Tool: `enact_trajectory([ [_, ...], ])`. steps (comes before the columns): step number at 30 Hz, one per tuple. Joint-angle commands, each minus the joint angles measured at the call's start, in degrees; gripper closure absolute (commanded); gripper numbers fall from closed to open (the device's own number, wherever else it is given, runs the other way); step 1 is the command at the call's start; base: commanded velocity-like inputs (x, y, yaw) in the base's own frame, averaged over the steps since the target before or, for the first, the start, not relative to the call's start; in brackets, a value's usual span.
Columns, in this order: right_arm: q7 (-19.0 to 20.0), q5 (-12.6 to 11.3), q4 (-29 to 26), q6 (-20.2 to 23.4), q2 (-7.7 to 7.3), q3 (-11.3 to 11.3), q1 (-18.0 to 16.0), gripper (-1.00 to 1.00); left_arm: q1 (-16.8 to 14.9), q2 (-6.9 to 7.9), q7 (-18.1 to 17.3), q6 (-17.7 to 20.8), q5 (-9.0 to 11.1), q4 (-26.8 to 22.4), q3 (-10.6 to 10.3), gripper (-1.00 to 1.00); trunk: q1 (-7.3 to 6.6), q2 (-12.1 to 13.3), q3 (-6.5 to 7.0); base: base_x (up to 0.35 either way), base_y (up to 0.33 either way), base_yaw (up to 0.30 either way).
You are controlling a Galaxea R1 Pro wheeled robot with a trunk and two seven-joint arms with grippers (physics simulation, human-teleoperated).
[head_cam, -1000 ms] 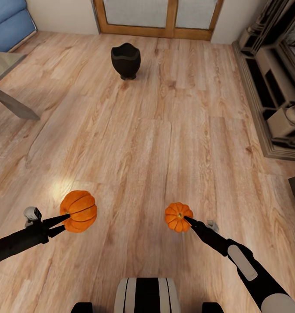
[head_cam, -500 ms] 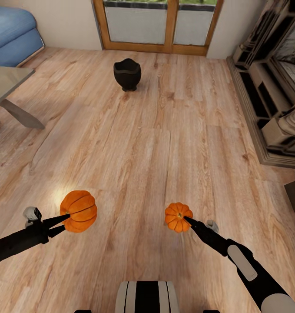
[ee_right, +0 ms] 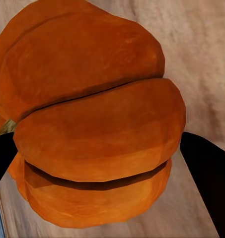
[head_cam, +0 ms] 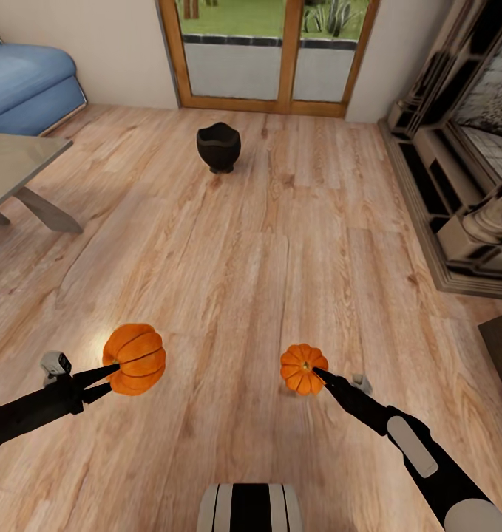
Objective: Place each of the two pumpkins and all three candles from the living room inside a cabinet in the living room (use any cabinet), then make sure every cabinet is closed, and position the cauldron so it is next to a table in the living room.
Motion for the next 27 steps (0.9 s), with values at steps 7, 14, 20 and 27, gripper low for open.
enact_trajectory([
  [7, 0.86, -0.45, 0.03, 0.19, -0.08, 0.11, -0.04, 1.0, -0.02, 0.0, -0.13, 0.21, -0.18, -0.16, -0.55, 1.0, -0.19, 0.08, 1.52, 0.0, 0.0, 0.0],
  [14, 1.66, -0.44, 0.01, 0.19, -0.09, 0.07, -0.06, 1.0, -0.02, -0.06, -0.13, 0.21, -0.2, -0.33, -0.79, 1.0, -0.37, 0.18, 3.07, 0.0, 0.0, 0.0],
  [20, 2.77, -0.44, 0.01, 0.12, -0.09, -0.01, -0.07, 1.0, -0.02, -0.09, -0.13, 0.21, -0.2, -0.31, -0.85, 1.0, -0.52, 0.26, 4.4, 0.0, 0.0, 0.0],
  [27, 3.1, -0.44, -0.04, -0.24, -0.09, -0.04, -0.04, 1.0, -0.02, -0.09, -0.13, 0.21, -0.2, -0.3, -0.82, 1.0, -0.7, 0.35, 5.95, 0.0, 0.0, 0.0],
])
